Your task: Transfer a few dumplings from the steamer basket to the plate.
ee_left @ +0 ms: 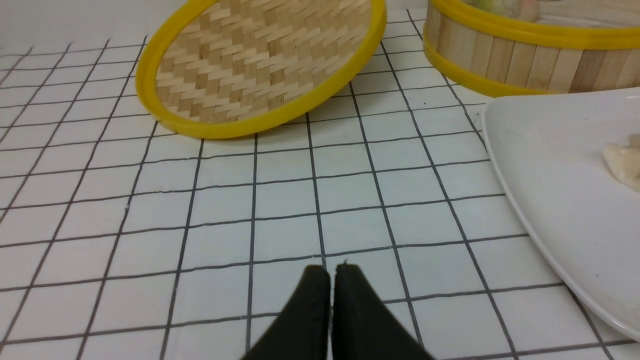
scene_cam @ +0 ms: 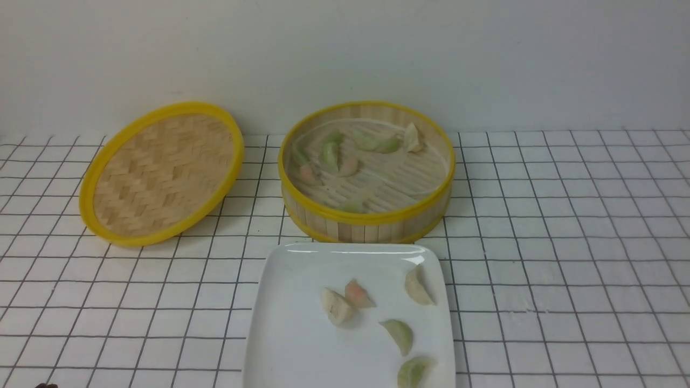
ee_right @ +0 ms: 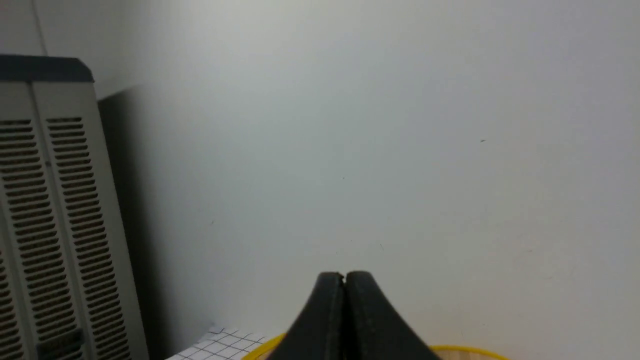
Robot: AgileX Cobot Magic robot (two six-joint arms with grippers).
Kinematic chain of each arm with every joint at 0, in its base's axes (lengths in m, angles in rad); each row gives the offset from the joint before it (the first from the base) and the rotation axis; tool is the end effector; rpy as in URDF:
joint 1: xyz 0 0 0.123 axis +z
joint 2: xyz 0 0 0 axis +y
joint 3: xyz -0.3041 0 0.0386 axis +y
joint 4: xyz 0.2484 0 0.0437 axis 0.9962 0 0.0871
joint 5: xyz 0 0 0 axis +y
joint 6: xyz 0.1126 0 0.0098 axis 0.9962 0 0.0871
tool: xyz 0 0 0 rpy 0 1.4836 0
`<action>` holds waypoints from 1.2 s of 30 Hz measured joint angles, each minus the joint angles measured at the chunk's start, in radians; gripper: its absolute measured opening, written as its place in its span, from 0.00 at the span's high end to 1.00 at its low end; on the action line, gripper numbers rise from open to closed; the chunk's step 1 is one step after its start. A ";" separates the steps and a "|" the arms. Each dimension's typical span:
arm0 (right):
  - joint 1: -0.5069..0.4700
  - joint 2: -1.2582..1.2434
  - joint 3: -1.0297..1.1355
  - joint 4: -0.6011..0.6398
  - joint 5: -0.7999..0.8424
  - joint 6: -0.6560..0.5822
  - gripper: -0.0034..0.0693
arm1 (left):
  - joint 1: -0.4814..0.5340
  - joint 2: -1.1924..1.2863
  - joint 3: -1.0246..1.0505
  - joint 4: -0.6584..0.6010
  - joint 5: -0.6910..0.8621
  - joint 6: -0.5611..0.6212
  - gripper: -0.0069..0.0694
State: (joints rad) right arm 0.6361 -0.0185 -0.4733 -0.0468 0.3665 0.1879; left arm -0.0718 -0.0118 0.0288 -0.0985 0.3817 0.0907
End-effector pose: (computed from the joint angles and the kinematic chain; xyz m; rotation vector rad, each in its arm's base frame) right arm 0.0044 0.0009 0.3356 -0.3238 1.3489 0.6430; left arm 0.0517 -0.0079 0.1630 0.0919 1.8790 -0.0842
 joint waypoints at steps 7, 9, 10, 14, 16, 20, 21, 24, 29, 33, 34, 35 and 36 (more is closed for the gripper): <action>0.000 0.000 0.007 0.111 0.004 -0.179 0.97 | 0.000 0.000 0.000 0.000 0.000 0.000 0.92; -0.025 0.000 0.033 0.107 0.005 -0.188 0.97 | 0.000 0.000 0.000 0.000 0.000 0.000 0.92; -0.038 0.000 0.039 0.105 0.005 -0.188 0.97 | 0.000 0.000 0.000 0.000 0.000 0.000 0.92; -0.305 0.000 0.150 0.086 0.014 -0.202 0.97 | 0.000 0.000 0.000 0.000 0.000 0.000 0.92; -0.375 0.000 0.194 0.070 0.017 -0.206 0.97 | 0.000 0.000 0.000 0.000 0.000 0.000 0.92; -0.557 0.000 0.332 0.025 0.019 -0.211 0.97 | 0.000 0.000 0.000 0.000 0.000 0.000 0.92; -0.589 0.000 0.378 0.019 0.021 -0.211 0.97 | 0.000 0.000 0.000 0.000 0.000 0.000 0.92; -0.652 0.001 0.475 0.017 0.028 -0.211 0.97 | 0.000 0.000 0.000 0.000 0.000 0.000 0.92; -0.676 0.002 0.493 0.017 0.026 -0.211 0.97 | 0.000 0.000 -0.001 0.000 0.001 0.000 0.92; -0.676 0.002 0.493 0.017 0.026 -0.211 0.97 | 0.000 0.000 -0.001 0.000 0.001 0.000 0.92; -0.676 0.002 0.493 0.017 0.026 -0.211 0.97 | 0.000 0.000 -0.001 0.000 0.001 0.000 0.92; -0.676 0.002 0.493 0.017 0.026 -0.211 0.97 | 0.000 0.000 -0.001 0.000 0.001 0.000 0.92; -0.676 0.002 0.493 0.017 0.026 -0.211 0.97 | 0.000 0.000 -0.001 0.000 0.001 0.000 0.92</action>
State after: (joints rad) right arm -0.0398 -0.0164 0.0194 -0.0294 0.3928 -0.0235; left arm -0.0718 -0.0118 0.0279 -0.0985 0.3823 0.0907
